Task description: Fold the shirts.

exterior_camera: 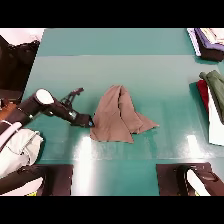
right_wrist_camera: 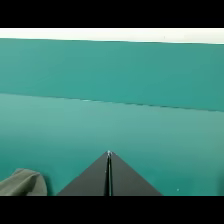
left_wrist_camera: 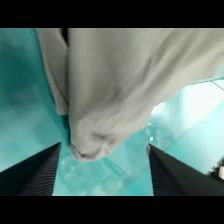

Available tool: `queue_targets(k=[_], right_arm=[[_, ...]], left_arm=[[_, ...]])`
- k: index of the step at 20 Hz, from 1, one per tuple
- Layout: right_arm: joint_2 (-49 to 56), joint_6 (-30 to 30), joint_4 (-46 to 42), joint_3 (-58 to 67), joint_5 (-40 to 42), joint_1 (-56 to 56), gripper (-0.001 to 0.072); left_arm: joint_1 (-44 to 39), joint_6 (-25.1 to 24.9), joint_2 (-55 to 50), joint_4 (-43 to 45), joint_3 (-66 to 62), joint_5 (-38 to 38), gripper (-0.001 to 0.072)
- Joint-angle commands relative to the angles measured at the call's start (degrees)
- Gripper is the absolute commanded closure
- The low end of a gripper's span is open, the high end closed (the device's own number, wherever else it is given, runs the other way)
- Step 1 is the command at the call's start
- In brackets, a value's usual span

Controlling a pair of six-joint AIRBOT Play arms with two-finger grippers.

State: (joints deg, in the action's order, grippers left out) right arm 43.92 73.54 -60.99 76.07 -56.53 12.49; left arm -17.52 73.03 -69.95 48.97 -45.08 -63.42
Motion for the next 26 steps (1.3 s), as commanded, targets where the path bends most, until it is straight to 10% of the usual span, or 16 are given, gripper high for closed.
queue_targets(k=[1,5,7,8,13,16,18,19,26], right_arm=[[0.04,-0.02,-0.04,0.00,-1.64,0.00,0.0696],[0.04,0.00,-0.02,0.00,-2.49,0.00,0.0696],[0.04,-0.02,-0.02,0.00,-3.04,0.00,0.0696],[0.04,0.00,-0.11,0.00,-4.33,0.00,0.0696],[4.61,0.00,-0.07,-4.20,-23.87,-0.42,0.0696],[5.97,0.00,0.02,-16.90,-22.47,-4.50,0.0689],[7.50,0.00,1.01,-25.46,-20.41,-9.75,0.0259],[8.87,-0.02,3.67,-28.85,-19.04,-12.76,0.0174],[22.18,-0.46,7.34,-33.59,-0.68,-33.31,0.0174]], left_arm=[[-4.52,0.55,0.20,-0.31,4.76,8.41,0.0085],[-5.11,2.01,-1.27,-0.68,4.74,9.22,0.0147],[-5.11,1.86,-1.09,-1.07,3.76,8.13,0.0608],[-4.92,1.46,-0.90,-0.74,2.43,6.80,0.0677],[-1.33,2.05,4.94,9.18,-12.98,-4.24,0.0676],[2.03,2.03,8.48,13.07,-21.31,-8.55,0.0676],[3.37,2.03,9.55,13.40,-24.13,-9.68,0.0675],[3.39,2.03,9.62,13.60,-24.63,-9.64,0.0675],[3.39,2.62,9.60,13.86,-24.68,-11.23,0.0675]])
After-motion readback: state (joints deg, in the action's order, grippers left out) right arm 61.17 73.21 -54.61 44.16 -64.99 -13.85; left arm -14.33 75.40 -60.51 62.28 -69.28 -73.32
